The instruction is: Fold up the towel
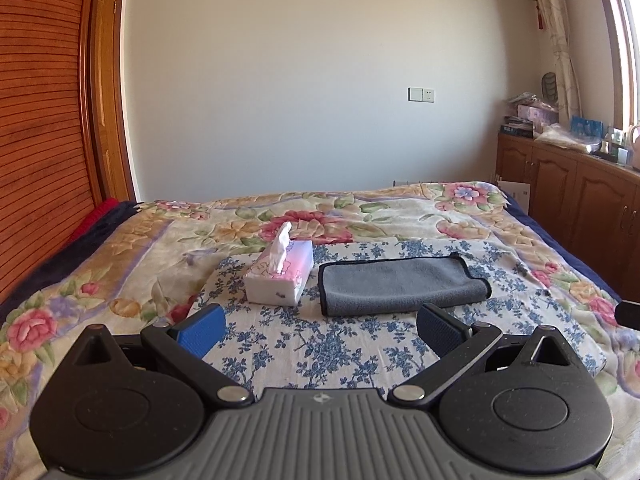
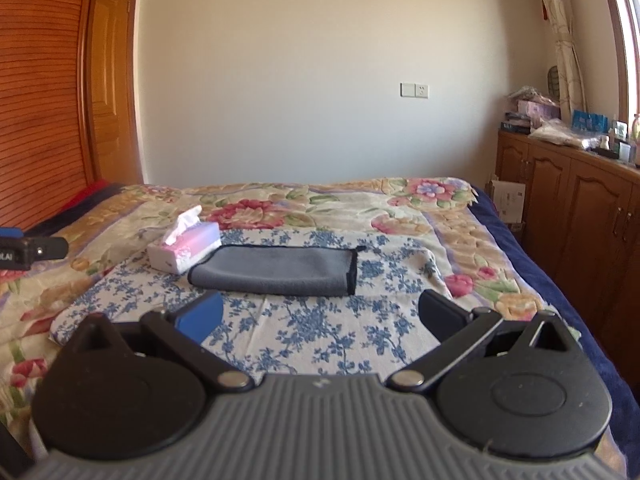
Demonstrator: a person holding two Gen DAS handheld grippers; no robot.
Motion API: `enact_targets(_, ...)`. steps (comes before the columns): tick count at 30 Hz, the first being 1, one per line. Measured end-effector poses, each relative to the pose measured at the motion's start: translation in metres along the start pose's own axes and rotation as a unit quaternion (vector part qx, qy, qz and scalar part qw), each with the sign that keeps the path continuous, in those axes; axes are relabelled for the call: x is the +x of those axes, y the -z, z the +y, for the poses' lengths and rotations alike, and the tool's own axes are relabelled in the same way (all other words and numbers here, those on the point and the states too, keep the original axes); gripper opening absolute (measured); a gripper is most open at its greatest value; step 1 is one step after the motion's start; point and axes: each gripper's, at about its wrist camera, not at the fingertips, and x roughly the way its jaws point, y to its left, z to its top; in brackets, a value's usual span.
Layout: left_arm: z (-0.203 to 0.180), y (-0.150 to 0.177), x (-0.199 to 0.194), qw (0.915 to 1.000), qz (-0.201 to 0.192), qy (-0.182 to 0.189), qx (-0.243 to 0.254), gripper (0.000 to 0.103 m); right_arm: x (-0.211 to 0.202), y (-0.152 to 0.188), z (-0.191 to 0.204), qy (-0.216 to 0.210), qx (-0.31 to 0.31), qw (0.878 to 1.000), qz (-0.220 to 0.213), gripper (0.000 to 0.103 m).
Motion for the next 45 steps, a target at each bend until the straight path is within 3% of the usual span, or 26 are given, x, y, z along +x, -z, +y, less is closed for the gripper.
enact_targets(12, 0.009, 0.034, 0.006, 0.9998, 0.008, -0.017, -0.004, 0.103, 0.001, 0.016, -0.014, 0.007, 0.025, 1.0, -0.005, 0.103)
enact_targets(19, 0.011, 0.037, 0.003, 0.9998, -0.007, -0.017, -0.005, 0.103, -0.001, 0.017, -0.013, 0.006, 0.02, 1.0, -0.012, 0.103)
enact_targets(28, 0.006, 0.035, -0.014, 0.9986, -0.053, -0.007, 0.005, 0.103, -0.008, 0.017, -0.017, 0.009, 0.025, 0.999, -0.035, 0.103)
enact_targets(45, 0.009, 0.036, -0.014, 0.9988, -0.048, -0.011, -0.001, 0.103, -0.009, 0.017, -0.02, 0.024, 0.022, 0.998, -0.048, 0.103)
